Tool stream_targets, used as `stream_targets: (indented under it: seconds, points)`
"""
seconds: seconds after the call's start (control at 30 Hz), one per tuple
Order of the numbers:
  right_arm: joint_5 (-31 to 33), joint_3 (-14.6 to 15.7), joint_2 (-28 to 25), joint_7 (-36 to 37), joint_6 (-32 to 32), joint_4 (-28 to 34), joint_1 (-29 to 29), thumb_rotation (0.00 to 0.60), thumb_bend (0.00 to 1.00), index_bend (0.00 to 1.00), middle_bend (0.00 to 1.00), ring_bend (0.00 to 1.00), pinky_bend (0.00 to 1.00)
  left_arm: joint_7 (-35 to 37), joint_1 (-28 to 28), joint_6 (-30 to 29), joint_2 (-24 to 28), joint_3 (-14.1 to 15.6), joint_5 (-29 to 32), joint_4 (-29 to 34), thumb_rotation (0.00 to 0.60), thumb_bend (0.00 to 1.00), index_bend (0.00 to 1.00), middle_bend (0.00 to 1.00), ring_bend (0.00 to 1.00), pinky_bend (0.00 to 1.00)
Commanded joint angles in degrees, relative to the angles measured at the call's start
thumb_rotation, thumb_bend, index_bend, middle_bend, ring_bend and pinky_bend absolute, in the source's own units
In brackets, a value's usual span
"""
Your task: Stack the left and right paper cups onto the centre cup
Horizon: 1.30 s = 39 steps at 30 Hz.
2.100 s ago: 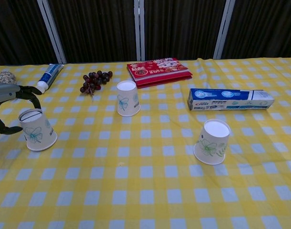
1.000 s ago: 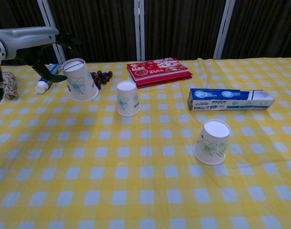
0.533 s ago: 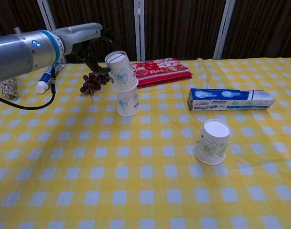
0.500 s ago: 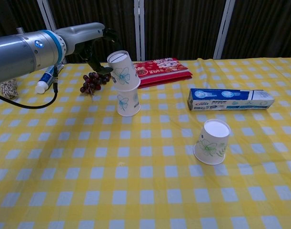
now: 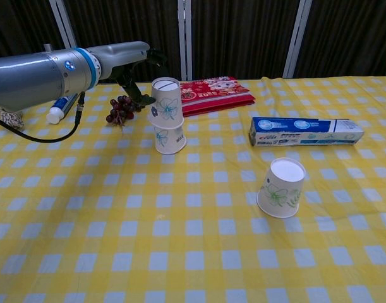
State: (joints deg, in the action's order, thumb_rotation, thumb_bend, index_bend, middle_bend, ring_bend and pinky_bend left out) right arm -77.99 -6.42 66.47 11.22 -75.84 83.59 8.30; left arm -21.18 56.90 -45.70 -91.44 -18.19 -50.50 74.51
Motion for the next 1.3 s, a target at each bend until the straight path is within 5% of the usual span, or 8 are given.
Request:
stream_targets:
  seconds: [0.03, 0.4, 0.6, 0.9, 1.3]
  points:
    - [0.01, -0.02, 0.0, -0.01, -0.01, -0.03, -0.04, 0.6, 0.02, 0.05, 0.0, 0.0, 0.0, -0.81, 0.47, 0.9, 0.24, 0.72, 1.07, -0.22, 0.6, 0.37, 0.26, 0.0, 0.0, 0.0]
    - [0.01, -0.01, 0.03, -0.04, 0.09, -0.06, -0.13, 0.6, 0.02, 0.04, 0.0, 0.0, 0.0, 0.53, 0.01, -0.72, 1.81, 1.36, 1.15, 1.88, 0.6, 0.31, 0.18, 0.0, 0.0, 0.0]
    - [0.04, -0.03, 0.1, 0.16, 0.24, -0.42, -0.14, 0.6, 0.02, 0.04, 0.0, 0.0, 0.0, 2.56, -4.23, -6.31, 6.0, 3.26, -3.13, 7.24, 0.6, 0.26, 0.14, 0.0, 0.0, 0.0]
    - [-1.17, 0.31, 0.34, -1.55, -0.16, 0.13, 0.12, 0.6, 0.02, 0.06, 0.0, 0.0, 0.0, 2.46, -17.45, -21.88, 15.84, 12.46, -14.49, 18.07, 0.6, 0.11, 0.02, 0.0, 0.0, 0.0]
    - [-3.24, -0.34, 0.25, -6.87, 0.76, 6.4, 2.86, 0.6, 0.02, 0.16, 0.0, 0.0, 0.0, 6.35, -34.76, -40.14, 22.52, 21.81, -25.27, 21.01, 0.6, 0.11, 0.01, 0.0, 0.0, 0.0]
